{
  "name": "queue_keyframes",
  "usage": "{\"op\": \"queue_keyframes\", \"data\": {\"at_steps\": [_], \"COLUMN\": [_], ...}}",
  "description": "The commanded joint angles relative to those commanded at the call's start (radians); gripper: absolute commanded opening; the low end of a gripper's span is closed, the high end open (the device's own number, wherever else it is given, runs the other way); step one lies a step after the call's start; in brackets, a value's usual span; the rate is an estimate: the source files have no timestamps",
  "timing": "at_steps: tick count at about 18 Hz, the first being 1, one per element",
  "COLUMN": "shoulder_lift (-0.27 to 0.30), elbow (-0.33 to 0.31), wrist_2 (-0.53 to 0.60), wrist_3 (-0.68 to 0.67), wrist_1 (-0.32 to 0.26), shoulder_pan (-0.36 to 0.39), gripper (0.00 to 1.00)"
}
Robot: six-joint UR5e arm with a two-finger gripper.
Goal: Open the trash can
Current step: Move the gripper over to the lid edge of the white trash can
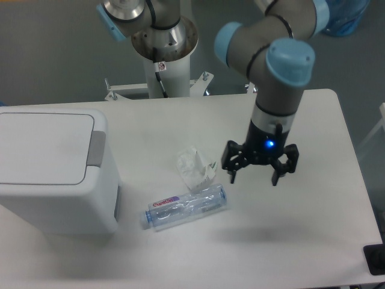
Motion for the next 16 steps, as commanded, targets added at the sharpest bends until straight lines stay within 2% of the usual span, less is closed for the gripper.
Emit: {"op": "queue_keyframes", "data": {"at_steps": [4, 5, 8, 11, 14, 16], "shoulder_lift": [0.045, 0.058, 0.147, 0.164, 0.178, 0.178], "elbow": [-0.015, -0.038, -0.081, -0.083, -0.095, -0.086], "wrist_2": [-0.035, -0.052, -0.046, -0.057, -0.048, -0.04], "wrist_3": [-0.011, -0.038, -0.103, -0.145, -0.242, -0.253], "wrist_1": [-0.001, 0.006, 0.009, 0.006, 0.029, 0.037], "shoulder_pan": [-0.034, -0.041, -0.057, -0.123, -0.141, -0.17], "gripper": [1.0, 1.0, 1.0, 1.0, 1.0, 1.0]}}
